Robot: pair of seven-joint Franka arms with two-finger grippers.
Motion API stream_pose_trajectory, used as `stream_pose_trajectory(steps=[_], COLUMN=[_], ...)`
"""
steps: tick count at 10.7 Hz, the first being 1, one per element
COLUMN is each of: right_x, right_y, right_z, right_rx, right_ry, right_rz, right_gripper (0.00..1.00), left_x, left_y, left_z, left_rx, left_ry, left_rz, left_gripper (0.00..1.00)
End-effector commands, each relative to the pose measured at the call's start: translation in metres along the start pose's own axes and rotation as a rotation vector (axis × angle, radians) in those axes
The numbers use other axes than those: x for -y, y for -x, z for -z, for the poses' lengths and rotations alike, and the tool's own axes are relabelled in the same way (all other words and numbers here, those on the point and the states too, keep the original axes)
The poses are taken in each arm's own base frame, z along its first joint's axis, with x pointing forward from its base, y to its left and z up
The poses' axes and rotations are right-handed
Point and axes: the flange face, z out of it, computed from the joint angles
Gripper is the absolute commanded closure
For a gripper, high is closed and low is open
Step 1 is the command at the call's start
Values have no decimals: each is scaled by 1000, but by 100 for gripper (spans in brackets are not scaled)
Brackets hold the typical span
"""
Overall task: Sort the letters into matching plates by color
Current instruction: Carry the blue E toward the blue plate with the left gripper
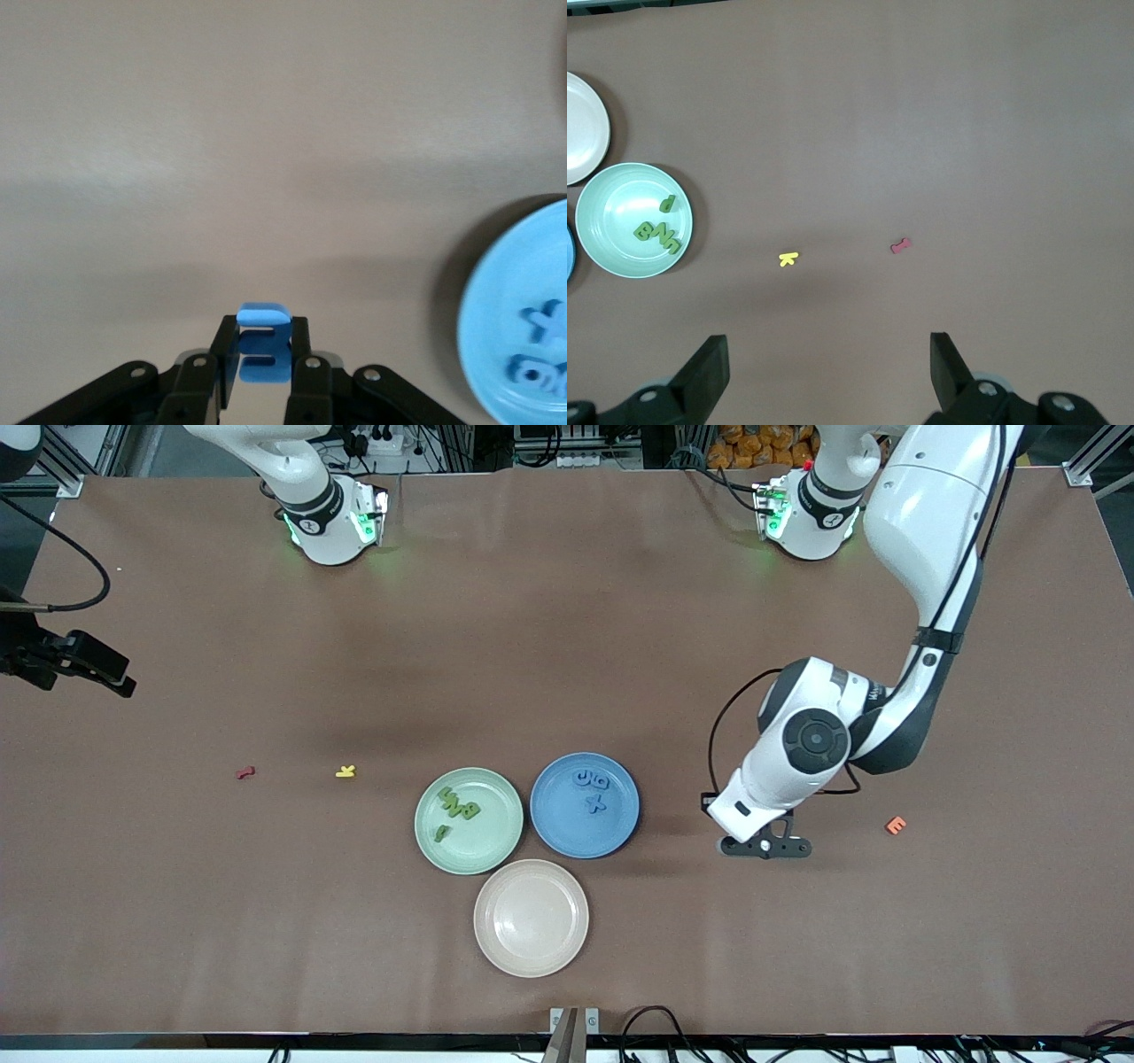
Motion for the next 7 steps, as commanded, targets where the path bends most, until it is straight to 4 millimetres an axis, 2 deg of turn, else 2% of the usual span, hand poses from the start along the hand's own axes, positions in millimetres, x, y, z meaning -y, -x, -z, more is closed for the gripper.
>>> stream_pose_trajectory(steps=[1, 5, 7], right_x=[0, 3, 2], right_y=[2, 1, 1], right_z=[4, 4, 3], right_rx=[-5, -13, -11], right_ry=[-6, -10, -12], right_rz=[1, 5, 3], right_gripper=[0, 0, 0], left_x=[-37, -90, -103], left_y=[8, 29, 36], left_z=[-1, -3, -3], left_rx=[3, 1, 2], left_ry=[18, 25, 26], left_rz=[70, 102, 105], left_gripper=[100, 100, 100])
